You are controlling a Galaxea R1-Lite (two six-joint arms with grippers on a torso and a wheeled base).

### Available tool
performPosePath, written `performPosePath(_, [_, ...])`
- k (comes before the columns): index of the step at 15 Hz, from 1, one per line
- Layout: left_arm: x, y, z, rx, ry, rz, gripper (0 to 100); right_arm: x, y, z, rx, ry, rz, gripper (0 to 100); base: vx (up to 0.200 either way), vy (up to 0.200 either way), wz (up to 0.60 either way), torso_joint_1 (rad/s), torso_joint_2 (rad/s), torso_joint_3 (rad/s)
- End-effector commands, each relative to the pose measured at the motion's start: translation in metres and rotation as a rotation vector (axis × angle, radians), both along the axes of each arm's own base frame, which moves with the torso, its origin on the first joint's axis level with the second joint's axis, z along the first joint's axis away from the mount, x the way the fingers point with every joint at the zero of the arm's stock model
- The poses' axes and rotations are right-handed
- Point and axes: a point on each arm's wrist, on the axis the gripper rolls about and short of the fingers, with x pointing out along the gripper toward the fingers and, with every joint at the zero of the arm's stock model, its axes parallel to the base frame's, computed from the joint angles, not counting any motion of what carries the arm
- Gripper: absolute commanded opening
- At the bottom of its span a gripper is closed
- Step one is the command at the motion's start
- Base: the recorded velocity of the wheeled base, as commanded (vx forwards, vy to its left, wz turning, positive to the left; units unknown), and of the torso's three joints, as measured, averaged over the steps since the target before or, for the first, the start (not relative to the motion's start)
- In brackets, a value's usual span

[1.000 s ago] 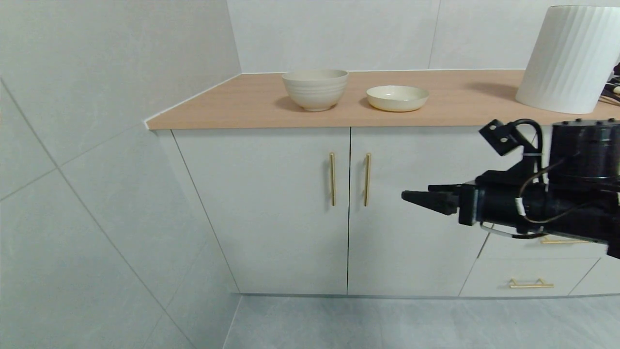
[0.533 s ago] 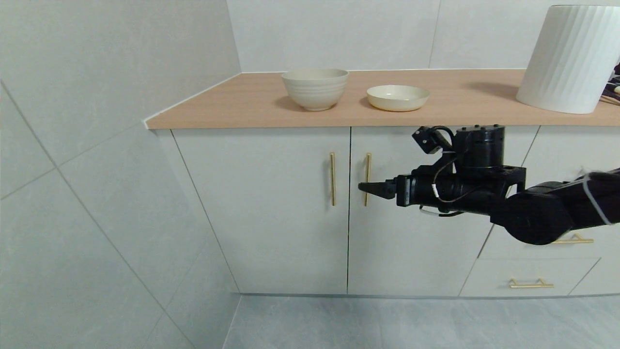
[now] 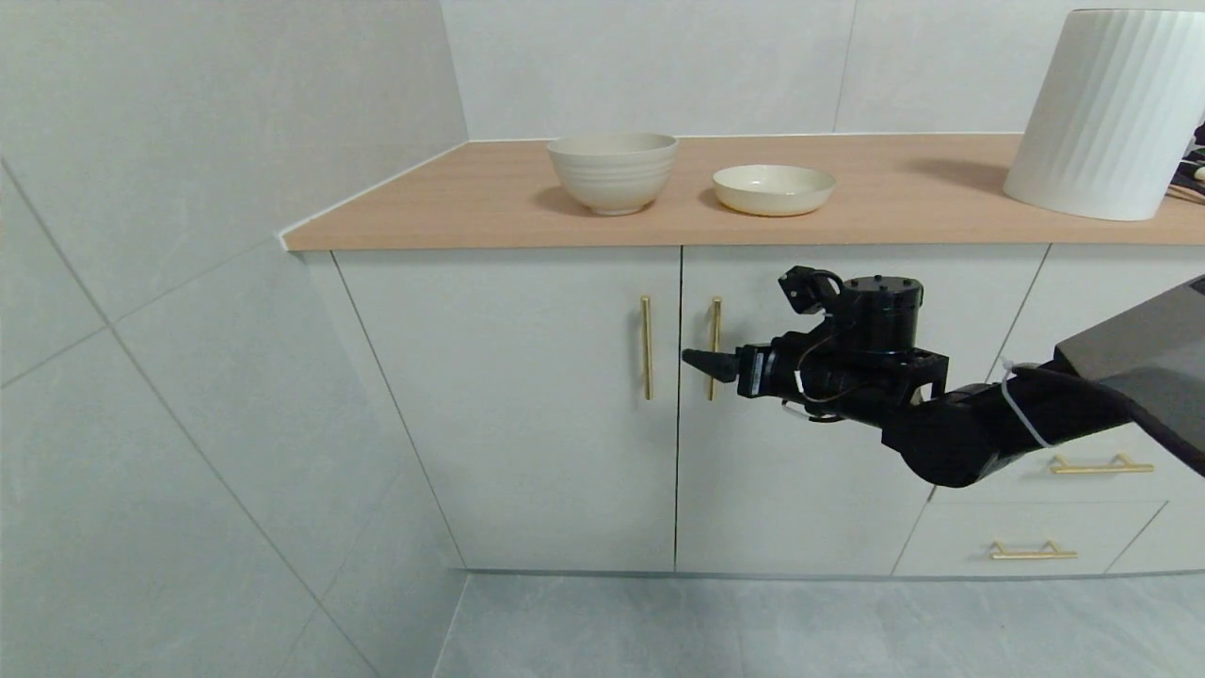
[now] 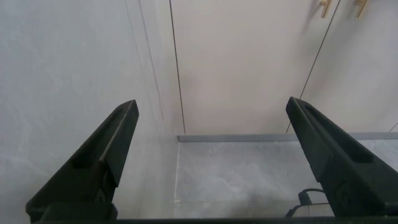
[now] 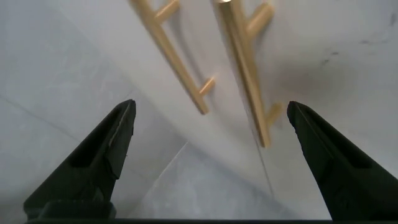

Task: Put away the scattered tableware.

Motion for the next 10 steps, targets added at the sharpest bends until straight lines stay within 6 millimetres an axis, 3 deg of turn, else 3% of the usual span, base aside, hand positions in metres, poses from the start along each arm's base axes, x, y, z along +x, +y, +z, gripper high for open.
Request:
performPosePath(1, [0.000,0.000,0.000,0.000,0.000,0.000,100,0.004,0.003,-0.009,0.000,0.018,0.000,100,0.000,0.000,0.00,0.000,0.00,0.000])
performPosePath(4, [0.000,0.000,0.000,0.000,0.000,0.000,100,0.006,0.011,-0.005,0.097,0.015,-0.005,100,0.000,0.000,0.00,0.000,0.00,0.000])
performPosePath(10, [0.000,0.000,0.000,0.000,0.000,0.001,100,0.013,0.014,-0.008,0.122,0.022,-0.011,100,0.000,0.000,0.00,0.000,0.00,0.000])
